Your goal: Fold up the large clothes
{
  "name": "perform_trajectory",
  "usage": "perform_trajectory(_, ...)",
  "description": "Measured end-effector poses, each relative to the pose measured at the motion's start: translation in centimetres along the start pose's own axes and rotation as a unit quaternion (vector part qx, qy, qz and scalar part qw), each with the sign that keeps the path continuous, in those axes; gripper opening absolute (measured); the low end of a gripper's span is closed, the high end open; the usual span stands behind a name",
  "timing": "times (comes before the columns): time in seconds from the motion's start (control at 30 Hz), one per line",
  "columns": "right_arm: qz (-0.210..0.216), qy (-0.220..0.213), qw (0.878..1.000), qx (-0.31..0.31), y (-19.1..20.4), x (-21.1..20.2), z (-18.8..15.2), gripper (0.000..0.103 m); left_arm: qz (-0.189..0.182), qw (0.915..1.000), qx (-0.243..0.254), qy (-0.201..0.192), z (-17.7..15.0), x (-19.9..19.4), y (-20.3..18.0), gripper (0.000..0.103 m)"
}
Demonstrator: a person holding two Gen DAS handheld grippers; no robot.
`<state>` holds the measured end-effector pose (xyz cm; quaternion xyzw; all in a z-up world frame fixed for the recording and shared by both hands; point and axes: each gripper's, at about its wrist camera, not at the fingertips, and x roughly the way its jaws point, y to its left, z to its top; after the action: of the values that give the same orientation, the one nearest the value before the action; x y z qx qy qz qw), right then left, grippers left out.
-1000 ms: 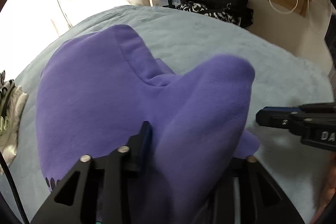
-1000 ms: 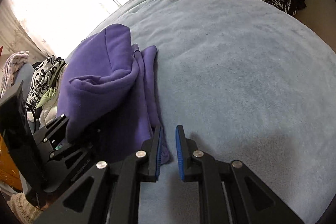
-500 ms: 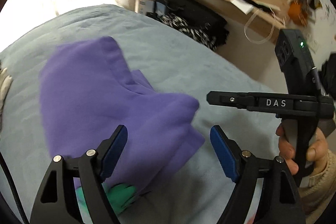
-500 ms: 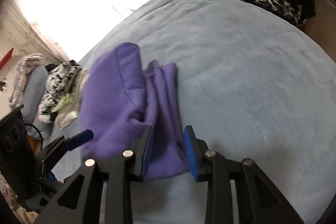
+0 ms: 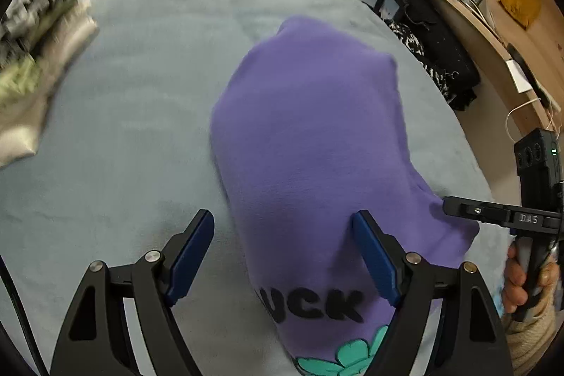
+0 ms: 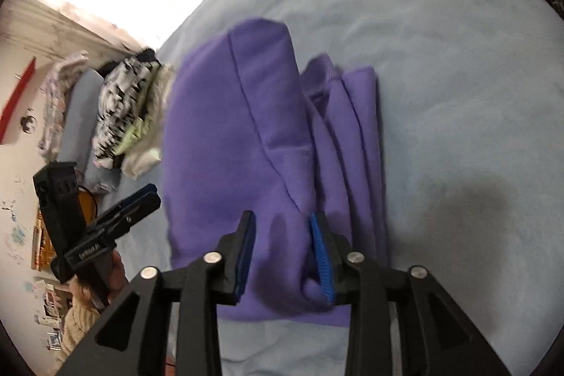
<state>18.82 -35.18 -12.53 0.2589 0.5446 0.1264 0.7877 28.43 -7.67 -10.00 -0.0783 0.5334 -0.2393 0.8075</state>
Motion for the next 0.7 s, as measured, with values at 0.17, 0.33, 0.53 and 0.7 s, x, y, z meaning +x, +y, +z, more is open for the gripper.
perform_trajectory(0.17, 0.014, 0.032, 0.999, 0.022, -1.0, 2.5, 0.6, 0.035, -0.057, 0.9978, -0.032, 0.002, 0.3, 1.6, 1.5, 0.082)
perform_trajectory(0.33, 0.018, 0.02, 1.0, 0.006, -0.9, 2.8, -0.1, 0.034, -0.053, 0.9984, -0.021, 0.003, 0.0, 2.5, 1.1, 0.084)
perform_trajectory(0.53, -0.007, -0.056, 0.998, -0.033, -0.1, -1.0, -2.7, 0.017, -0.013, 0.9997, 0.019, 0.009, 0.6, 2.8, -1.7, 0.084)
perform_trajectory(0.7, -0.03, -0.067, 0.997, -0.033, -1.1, -1.3, -5.3, 0.016, 0.029, 0.9982, 0.052, 0.008, 0.2, 3.1, -4.2, 0.087)
